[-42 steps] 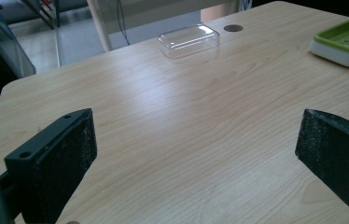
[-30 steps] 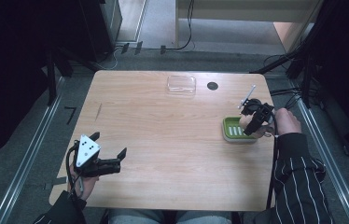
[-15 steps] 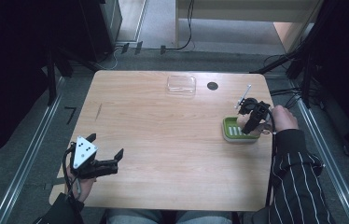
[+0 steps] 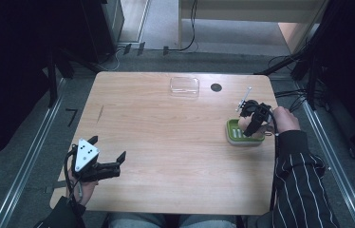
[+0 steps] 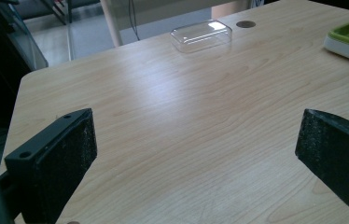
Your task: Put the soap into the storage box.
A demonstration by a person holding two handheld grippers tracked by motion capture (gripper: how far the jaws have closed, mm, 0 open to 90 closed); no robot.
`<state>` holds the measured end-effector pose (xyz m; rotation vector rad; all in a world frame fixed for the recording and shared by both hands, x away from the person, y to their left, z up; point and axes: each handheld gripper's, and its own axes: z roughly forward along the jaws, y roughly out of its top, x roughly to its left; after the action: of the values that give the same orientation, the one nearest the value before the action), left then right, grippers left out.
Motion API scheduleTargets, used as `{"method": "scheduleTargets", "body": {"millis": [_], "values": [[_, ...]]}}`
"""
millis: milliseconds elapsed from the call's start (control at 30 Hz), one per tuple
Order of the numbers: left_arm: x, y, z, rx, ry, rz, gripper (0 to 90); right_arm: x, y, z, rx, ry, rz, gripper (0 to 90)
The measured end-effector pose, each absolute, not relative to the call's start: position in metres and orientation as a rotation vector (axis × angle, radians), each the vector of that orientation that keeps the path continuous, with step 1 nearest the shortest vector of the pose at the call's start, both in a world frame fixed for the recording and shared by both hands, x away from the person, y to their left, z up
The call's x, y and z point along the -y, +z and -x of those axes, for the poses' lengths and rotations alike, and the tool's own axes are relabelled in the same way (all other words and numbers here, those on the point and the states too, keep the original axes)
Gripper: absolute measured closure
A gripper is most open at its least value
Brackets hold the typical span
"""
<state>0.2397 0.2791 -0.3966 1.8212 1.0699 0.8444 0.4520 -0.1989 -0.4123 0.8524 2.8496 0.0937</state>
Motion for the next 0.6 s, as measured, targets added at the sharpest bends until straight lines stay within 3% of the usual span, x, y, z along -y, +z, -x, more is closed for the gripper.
{"method": "scheduleTargets", "body": {"millis": [600], "values": [[-0.279,-0.397,-0.240,-1.071,0.846,-1.823,0.0,0.194,-0.429,-0.463,-2.879,0.090,-0.782,33.5]]}}
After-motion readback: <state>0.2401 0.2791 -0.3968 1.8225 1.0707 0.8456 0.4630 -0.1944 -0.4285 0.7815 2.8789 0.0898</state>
